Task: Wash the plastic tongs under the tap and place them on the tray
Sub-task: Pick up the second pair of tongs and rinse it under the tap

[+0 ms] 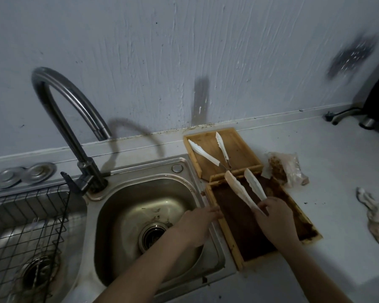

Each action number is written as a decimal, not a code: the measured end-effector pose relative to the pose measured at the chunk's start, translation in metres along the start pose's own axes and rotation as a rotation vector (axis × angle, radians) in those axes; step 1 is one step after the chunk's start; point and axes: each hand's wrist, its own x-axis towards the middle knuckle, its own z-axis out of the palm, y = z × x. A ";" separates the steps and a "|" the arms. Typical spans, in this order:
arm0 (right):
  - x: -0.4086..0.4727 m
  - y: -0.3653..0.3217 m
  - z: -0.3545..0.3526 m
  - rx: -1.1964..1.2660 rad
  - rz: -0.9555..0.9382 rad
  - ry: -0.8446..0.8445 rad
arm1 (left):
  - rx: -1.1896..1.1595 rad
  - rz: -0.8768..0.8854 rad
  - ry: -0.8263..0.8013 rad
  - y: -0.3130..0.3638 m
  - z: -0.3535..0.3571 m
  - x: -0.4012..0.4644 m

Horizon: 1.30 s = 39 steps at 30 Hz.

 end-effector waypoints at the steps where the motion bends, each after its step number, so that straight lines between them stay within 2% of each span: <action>1: -0.001 -0.007 -0.007 0.056 -0.020 0.017 | -0.018 -0.007 0.018 0.000 -0.004 -0.002; 3: -0.002 -0.027 -0.023 0.241 -0.015 -0.004 | -0.076 -0.032 0.095 -0.002 -0.014 -0.007; 9: -0.002 -0.081 -0.042 0.990 0.259 -0.419 | -0.284 -0.104 0.351 -0.029 -0.045 -0.029; 14: -0.007 -0.124 -0.005 1.298 0.311 -0.803 | -0.361 -0.231 0.617 -0.073 -0.059 -0.066; 18: -0.012 -0.148 0.042 1.259 0.417 -0.909 | -0.433 -0.422 0.858 -0.106 -0.061 -0.094; 21: -0.017 -0.169 0.069 1.239 0.504 -0.980 | -0.542 -0.611 1.143 -0.129 -0.066 -0.114; 24: -0.019 -0.184 0.080 1.241 0.550 -1.040 | -0.536 -0.741 1.396 -0.143 -0.077 -0.129; 26: -0.018 -0.192 0.088 1.222 0.555 -1.092 | -0.476 -0.834 1.485 -0.154 -0.084 -0.136; 28: -0.016 -0.197 0.094 1.204 0.549 -1.118 | -0.452 -0.872 1.448 -0.163 -0.092 -0.141; 32: -0.009 -0.203 0.103 1.073 0.429 -1.101 | -0.583 -0.818 1.234 -0.180 -0.100 -0.135; 35: -0.007 -0.205 0.105 0.927 0.286 -1.028 | -0.391 -0.840 1.236 -0.187 -0.100 -0.128; 39: -0.007 -0.202 0.109 0.867 0.234 -1.000 | -0.314 -0.863 1.289 -0.193 -0.098 -0.126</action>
